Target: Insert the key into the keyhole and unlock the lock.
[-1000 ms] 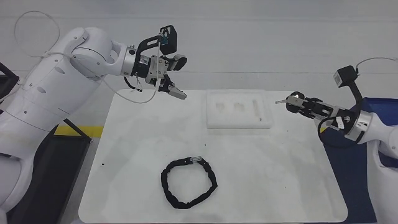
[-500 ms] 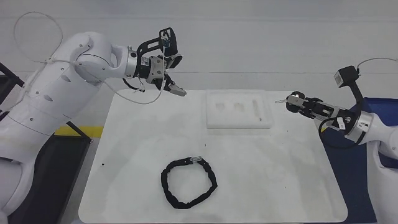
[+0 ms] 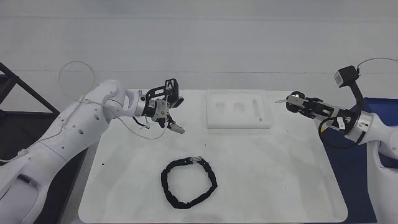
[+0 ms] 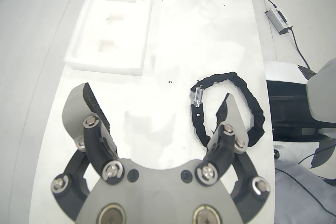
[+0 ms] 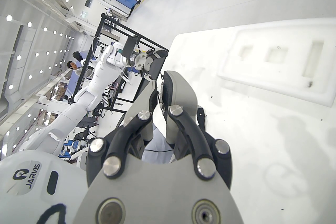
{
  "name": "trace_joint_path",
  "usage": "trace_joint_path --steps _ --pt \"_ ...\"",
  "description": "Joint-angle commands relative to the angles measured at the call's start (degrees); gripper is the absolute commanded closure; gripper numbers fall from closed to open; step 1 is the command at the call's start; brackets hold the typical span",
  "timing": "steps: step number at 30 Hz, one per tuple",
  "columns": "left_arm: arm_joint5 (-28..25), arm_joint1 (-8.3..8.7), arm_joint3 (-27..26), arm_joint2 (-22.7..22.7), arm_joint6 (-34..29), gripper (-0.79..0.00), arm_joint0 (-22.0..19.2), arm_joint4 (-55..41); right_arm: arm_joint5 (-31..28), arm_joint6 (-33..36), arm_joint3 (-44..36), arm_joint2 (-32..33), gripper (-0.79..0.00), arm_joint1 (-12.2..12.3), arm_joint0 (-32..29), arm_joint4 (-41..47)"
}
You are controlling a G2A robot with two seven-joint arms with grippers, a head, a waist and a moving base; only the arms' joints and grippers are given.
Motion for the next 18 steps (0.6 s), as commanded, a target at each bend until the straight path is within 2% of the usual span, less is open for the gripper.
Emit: trace_joint_path --steps 1,5,10,18 --pt "0.0 -0.03 -0.21 1.52 2.77 -0.785 0.36 2.85 0.0 0.0 0.0 0.0 0.0 0.0 0.0 0.0" --pt "0.0 -0.3 -0.3 5.44 7.69 -0.785 0.27 7.4 0.0 0.0 0.0 0.0 0.0 0.0 0.0 0.0" --pt "0.0 -0.72 -0.06 11.73 11.77 -0.785 -2.23 10.51 0.0 0.0 0.0 0.0 0.0 0.0 0.0 0.0" --pt "0.0 -0.72 -0.06 11.73 11.77 -0.785 -2.23 10.51 0.0 0.0 0.0 0.0 0.0 0.0 0.0 0.0"
